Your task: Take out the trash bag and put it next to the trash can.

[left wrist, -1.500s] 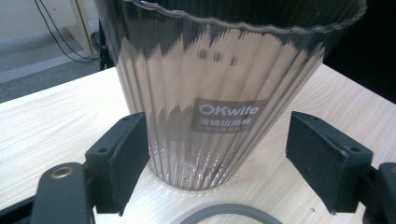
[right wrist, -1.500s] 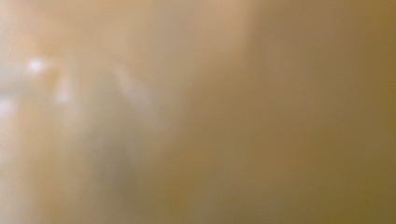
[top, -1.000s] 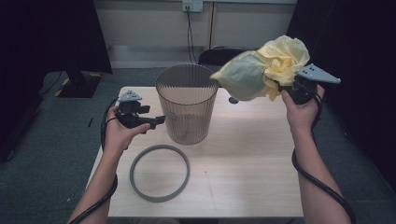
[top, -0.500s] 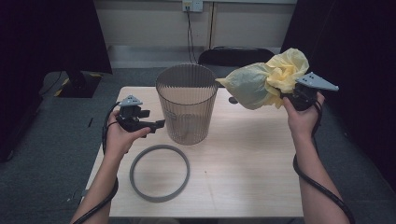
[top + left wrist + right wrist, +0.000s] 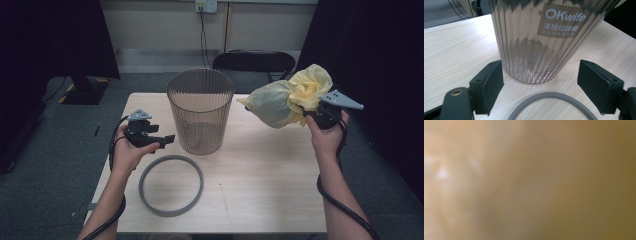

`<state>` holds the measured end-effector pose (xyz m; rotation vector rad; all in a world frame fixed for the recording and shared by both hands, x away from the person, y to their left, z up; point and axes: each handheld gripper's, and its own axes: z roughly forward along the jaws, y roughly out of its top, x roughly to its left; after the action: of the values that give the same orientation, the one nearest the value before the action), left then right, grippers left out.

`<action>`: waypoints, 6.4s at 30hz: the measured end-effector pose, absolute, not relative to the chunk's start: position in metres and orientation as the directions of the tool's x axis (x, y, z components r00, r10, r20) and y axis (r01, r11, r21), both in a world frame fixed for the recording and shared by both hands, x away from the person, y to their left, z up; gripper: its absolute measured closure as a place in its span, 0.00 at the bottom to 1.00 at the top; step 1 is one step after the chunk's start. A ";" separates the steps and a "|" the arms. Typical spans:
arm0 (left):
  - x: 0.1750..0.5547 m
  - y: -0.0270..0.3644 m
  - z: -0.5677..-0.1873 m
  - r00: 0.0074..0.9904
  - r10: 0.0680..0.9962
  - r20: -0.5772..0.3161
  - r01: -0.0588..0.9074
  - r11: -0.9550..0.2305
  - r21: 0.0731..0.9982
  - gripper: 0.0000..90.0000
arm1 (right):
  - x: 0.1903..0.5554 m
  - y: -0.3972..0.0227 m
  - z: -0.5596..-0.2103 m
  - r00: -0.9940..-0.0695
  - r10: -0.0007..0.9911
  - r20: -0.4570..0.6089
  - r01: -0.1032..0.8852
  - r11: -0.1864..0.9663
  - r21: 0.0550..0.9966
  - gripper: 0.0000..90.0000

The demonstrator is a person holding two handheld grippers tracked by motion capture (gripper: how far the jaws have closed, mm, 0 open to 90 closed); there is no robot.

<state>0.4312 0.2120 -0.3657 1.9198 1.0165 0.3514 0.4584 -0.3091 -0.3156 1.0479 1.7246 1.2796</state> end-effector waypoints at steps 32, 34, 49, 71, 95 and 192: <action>0.424 0.209 -0.402 0.612 0.770 -0.181 0.551 -0.252 0.795 0.23 | 0.444 -0.307 -0.389 -0.468 0.882 -0.057 0.266 0.202 0.943 0.95; 0.423 0.210 -0.404 0.614 0.769 -0.176 0.549 -0.257 0.795 0.23 | 0.443 -0.307 -0.392 -0.472 0.880 -0.060 0.265 0.207 0.942 0.95; 0.419 0.214 -0.418 0.604 0.775 -0.189 0.565 -0.249 0.786 0.22 | 0.431 -0.304 -0.408 -0.499 0.866 -0.030 0.280 0.194 0.940 0.91; 0.415 0.215 -0.431 0.599 0.776 -0.198 0.582 -0.252 0.773 0.22 | 0.410 -0.312 -0.429 -0.505 0.863 -0.012 0.343 0.213 0.915 0.70; 0.418 0.216 -0.444 0.598 0.774 -0.208 0.594 -0.254 0.763 0.23 | 0.427 -0.303 -0.458 -0.474 0.881 -0.012 0.410 0.232 0.882 0.42; 0.415 0.215 -0.444 0.623 0.759 -0.191 0.583 -0.287 0.760 0.22 | 0.358 -0.339 -0.494 -0.565 0.825 -0.015 0.533 0.379 0.757 0.17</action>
<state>0.4146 0.2153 -0.4438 1.9914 1.0558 0.2599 0.3584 -0.3391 -0.4935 1.1777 2.2526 1.0204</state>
